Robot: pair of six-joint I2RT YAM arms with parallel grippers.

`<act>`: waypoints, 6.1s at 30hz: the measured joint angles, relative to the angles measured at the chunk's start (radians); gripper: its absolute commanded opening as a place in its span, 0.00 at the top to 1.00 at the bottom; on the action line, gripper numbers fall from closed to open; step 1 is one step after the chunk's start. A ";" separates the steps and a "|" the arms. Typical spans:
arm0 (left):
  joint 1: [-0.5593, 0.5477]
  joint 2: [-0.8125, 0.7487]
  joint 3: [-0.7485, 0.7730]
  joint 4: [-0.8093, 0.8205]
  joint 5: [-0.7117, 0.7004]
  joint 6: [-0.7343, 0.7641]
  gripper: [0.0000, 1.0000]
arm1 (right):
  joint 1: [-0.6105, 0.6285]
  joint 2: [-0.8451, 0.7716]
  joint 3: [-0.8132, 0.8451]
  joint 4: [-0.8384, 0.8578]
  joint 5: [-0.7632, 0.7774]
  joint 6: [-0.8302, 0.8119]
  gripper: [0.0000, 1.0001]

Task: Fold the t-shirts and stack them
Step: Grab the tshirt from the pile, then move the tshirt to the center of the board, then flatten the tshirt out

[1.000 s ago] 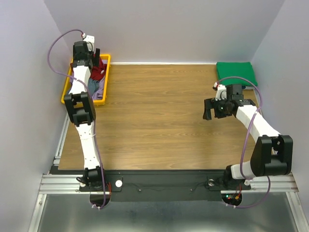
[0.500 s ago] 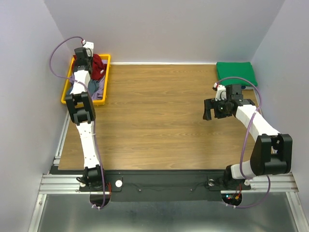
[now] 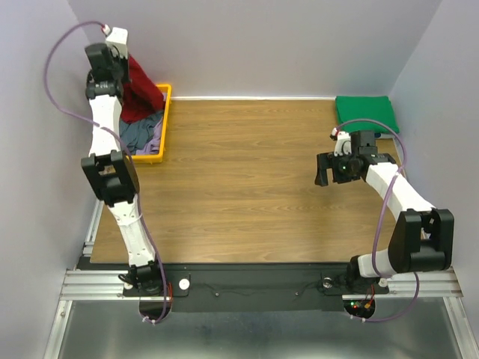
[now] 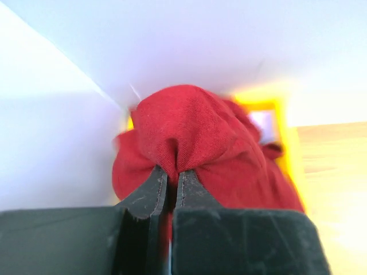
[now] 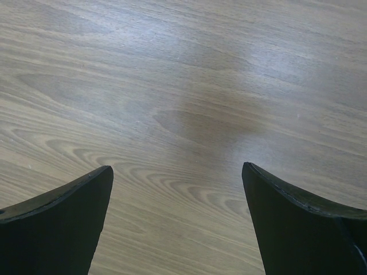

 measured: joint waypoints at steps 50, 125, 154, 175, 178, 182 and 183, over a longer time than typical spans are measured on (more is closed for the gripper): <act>-0.237 -0.927 -1.210 -0.147 0.488 0.210 0.34 | -0.006 0.150 0.059 -0.024 -0.161 -0.072 0.30; -1.003 -0.813 -1.641 0.204 -0.071 0.457 0.95 | 0.032 0.410 0.063 0.085 -0.312 0.115 0.99; -1.091 -1.175 -1.427 -0.271 0.206 0.607 0.21 | 0.113 0.530 0.359 0.036 -0.372 0.102 0.36; -1.491 -0.579 -1.336 0.038 0.053 0.198 0.53 | 0.199 0.682 0.377 0.152 -0.618 0.307 0.30; -1.488 -0.564 -1.330 0.075 0.021 0.196 0.61 | 0.200 0.694 0.377 0.164 -0.644 0.321 0.30; -1.490 -0.560 -1.333 0.098 0.009 0.193 0.77 | 0.205 0.705 0.376 0.170 -0.662 0.329 0.30; -1.490 -0.560 -1.334 0.100 0.006 0.193 0.89 | 0.207 0.706 0.376 0.170 -0.666 0.331 0.31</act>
